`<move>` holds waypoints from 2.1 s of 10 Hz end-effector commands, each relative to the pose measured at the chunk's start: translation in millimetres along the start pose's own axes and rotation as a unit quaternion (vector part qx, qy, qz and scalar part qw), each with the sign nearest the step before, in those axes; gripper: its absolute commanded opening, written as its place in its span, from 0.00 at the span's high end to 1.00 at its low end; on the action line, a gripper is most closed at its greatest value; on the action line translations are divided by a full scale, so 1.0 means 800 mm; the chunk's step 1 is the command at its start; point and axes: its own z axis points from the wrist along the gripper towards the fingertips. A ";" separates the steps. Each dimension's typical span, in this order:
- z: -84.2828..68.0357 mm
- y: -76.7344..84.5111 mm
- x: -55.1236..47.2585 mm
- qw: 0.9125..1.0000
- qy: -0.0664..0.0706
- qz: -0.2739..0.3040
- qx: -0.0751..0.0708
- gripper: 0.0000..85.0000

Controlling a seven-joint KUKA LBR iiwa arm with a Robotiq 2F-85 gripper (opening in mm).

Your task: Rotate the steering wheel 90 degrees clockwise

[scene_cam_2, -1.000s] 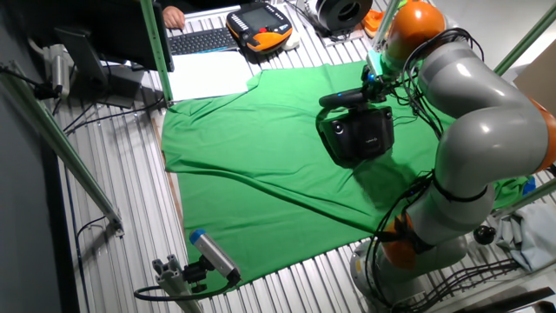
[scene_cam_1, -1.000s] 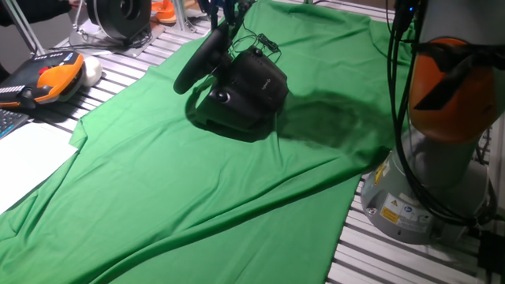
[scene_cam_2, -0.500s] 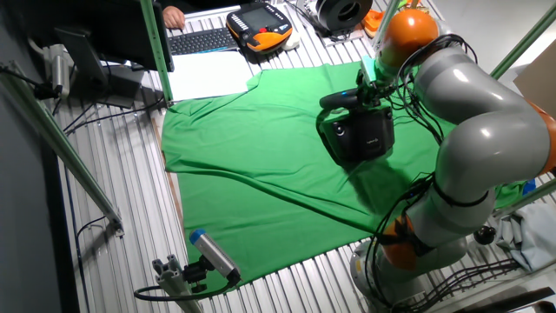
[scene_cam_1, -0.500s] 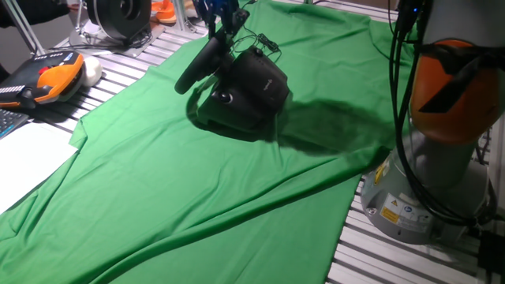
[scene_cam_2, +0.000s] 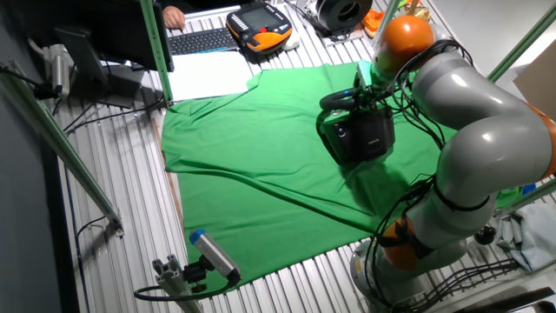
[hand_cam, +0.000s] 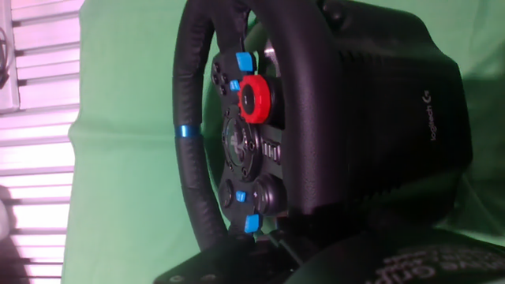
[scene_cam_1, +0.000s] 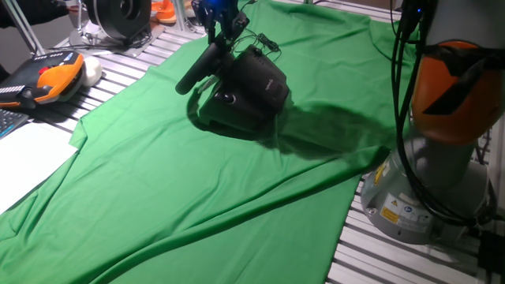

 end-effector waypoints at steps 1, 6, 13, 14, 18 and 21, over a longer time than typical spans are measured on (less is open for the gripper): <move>-0.002 0.003 0.002 1.000 0.000 0.000 -0.002 0.80; -0.003 0.006 0.011 1.000 -0.017 0.006 -0.004 0.80; 0.005 -0.004 0.030 0.999 -0.035 0.023 -0.015 0.80; 0.006 -0.003 0.031 0.999 -0.032 0.023 -0.015 0.80; 0.014 0.002 0.040 0.999 -0.033 0.026 -0.012 0.80; 0.018 0.006 0.047 0.999 -0.035 0.031 -0.012 1.00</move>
